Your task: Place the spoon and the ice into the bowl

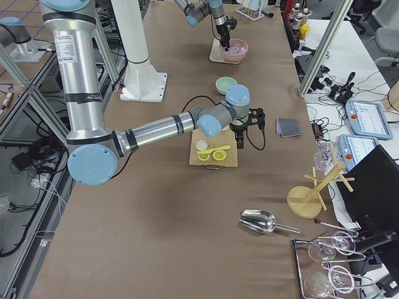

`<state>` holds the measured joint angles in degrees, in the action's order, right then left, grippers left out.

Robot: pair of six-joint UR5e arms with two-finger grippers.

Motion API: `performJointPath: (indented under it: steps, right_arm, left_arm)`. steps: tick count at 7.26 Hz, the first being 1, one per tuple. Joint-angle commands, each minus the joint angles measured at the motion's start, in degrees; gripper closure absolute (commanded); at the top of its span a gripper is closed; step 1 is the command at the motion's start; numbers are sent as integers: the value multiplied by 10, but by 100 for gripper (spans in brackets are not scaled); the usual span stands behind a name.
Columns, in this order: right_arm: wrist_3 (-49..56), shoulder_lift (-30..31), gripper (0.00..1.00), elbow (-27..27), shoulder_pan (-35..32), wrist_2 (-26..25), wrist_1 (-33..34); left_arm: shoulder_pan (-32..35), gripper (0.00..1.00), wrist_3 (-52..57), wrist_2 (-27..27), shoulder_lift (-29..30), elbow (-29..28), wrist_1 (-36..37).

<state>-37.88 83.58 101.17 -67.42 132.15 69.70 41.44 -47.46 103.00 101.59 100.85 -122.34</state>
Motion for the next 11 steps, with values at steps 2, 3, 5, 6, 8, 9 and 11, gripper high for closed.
performJointPath:
  steps: [2, 3, 5, 6, 8, 9, 11]
  right_arm:
    - [-3, -1, 0, 1, 4, -4, 0]
    - [-19, -10, 0, 2, 7, -5, 0]
    - [-21, -18, 0, 1, 12, -7, 0]
    - [-22, -19, 0, 1, 17, -9, 0]
    - [-32, -23, 0, 2, 37, -13, -1]
    - [-82, -38, 0, 3, 66, -43, -1]
    - [-171, -41, 0, 18, 134, -90, 0]
  left_arm:
    - [0, 77, -4, -1, -3, -1, 2]
    - [0, 78, -4, -1, -3, 1, 2]
    - [39, 100, -4, 53, -1, 37, 17]
    - [84, 100, -4, 122, 3, 53, 35]
    - [99, 100, -9, 131, 25, 49, 38]
    - [98, 100, -51, 131, 67, 49, 57]
    - [91, 100, -134, 131, 133, 45, 79]
